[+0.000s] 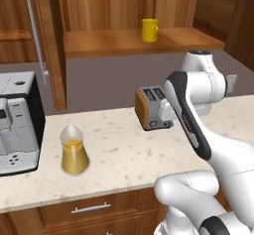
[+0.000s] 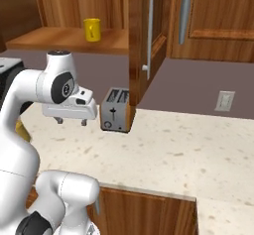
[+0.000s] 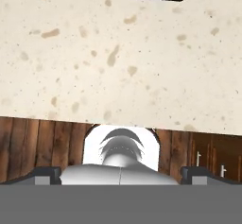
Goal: There is a tray on the dining counter. Grab the cup, mug, and pitcher and place them on the tray. The pitcher may be placed next to the tray if it cannot fit the tray.
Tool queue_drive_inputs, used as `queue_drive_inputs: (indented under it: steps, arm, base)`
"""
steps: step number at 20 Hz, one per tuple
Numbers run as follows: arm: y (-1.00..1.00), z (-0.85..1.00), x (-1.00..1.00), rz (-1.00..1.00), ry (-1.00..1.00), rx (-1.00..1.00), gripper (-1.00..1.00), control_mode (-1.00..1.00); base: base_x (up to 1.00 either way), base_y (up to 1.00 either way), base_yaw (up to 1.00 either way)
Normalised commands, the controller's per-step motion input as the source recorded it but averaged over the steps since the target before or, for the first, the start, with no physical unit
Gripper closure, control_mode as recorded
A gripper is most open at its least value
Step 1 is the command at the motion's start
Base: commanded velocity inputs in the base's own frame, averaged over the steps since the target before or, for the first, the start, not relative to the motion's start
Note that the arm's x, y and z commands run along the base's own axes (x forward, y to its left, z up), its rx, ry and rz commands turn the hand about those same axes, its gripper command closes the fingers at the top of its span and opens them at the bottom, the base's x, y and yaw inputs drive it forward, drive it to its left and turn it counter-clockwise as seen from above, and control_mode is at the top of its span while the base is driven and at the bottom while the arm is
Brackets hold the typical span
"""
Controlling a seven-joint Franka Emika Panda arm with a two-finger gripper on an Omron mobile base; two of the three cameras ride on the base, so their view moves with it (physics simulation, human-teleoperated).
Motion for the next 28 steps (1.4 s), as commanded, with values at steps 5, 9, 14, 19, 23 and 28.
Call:
queue_drive_inputs:
  steps: [5, 9, 14, 19, 23, 28]
  arm:
    - [0.00, 0.00, 0.00, 0.00, 0.00, 0.00, -1.00, 1.00]
    - [-0.14, 0.30, 0.00, 0.02, -0.11, 0.00, -1.00, -1.00]
    - [-0.21, 0.73, -0.06, 0.06, -0.23, 0.00, -1.00, -1.00]
    - [-0.11, 0.81, -0.19, 0.05, -0.24, 0.00, -1.00, -1.00]
    - [-0.01, 0.76, -0.25, 0.00, -0.25, 0.00, -1.00, -1.00]
    - [0.00, 0.47, -0.12, 0.00, -0.18, 0.02, -1.00, -1.00]
  base:
    - [0.06, 0.00, 0.00]
    - [0.00, 0.00, 0.00]
    - [0.00, 0.00, 0.00]
    - [0.00, 0.00, 0.00]
    - [0.00, 0.00, 0.00]
    - [0.00, 0.00, 0.00]
